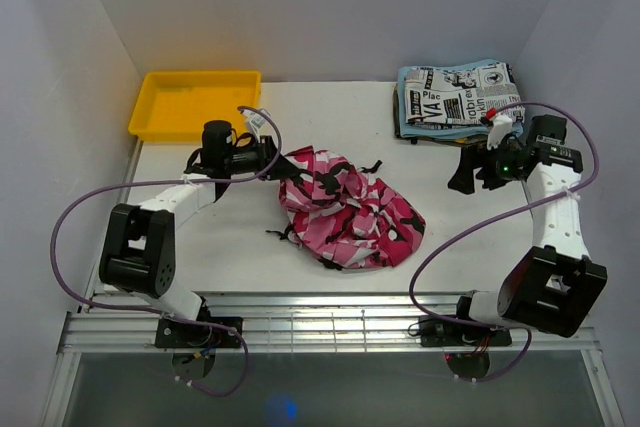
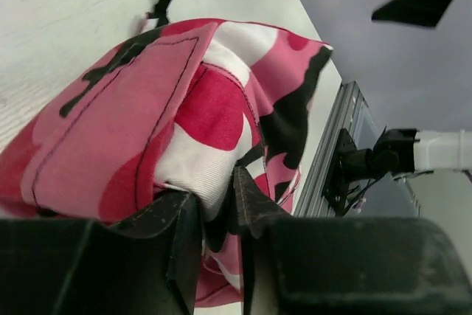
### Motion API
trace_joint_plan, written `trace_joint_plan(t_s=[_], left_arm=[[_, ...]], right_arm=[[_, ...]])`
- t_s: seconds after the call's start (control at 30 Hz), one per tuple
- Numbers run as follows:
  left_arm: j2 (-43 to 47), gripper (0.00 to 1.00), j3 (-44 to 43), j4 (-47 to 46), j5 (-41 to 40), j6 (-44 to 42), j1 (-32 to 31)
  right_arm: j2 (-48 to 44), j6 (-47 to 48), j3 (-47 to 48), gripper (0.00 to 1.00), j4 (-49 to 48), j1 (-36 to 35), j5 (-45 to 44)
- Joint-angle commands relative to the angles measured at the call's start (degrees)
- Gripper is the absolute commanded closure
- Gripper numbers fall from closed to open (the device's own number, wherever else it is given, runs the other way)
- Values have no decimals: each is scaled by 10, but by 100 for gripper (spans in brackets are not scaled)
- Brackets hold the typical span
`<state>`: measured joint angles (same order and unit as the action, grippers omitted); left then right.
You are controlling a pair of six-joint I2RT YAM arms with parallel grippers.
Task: Fold and stack the trousers
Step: Move the trousers to the center of the board, then flatten the trousers out
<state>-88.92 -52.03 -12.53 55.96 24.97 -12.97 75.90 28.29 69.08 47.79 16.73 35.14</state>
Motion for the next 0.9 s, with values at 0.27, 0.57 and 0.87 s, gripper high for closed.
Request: trace_joint_plan(t_s=[0.27,0.57,0.87], left_arm=[[-80,20,-228,272,-172,-94,181],[-25,13,-223,442,-36,-371,172],[106,11,-95,533,-60,-736,-1]], right_arm=[[44,44,-58,0,28,-85,-13],[123,-44,-53,5,-57,-187,-98],[189,-73,-66,26,-67,-231,-83]])
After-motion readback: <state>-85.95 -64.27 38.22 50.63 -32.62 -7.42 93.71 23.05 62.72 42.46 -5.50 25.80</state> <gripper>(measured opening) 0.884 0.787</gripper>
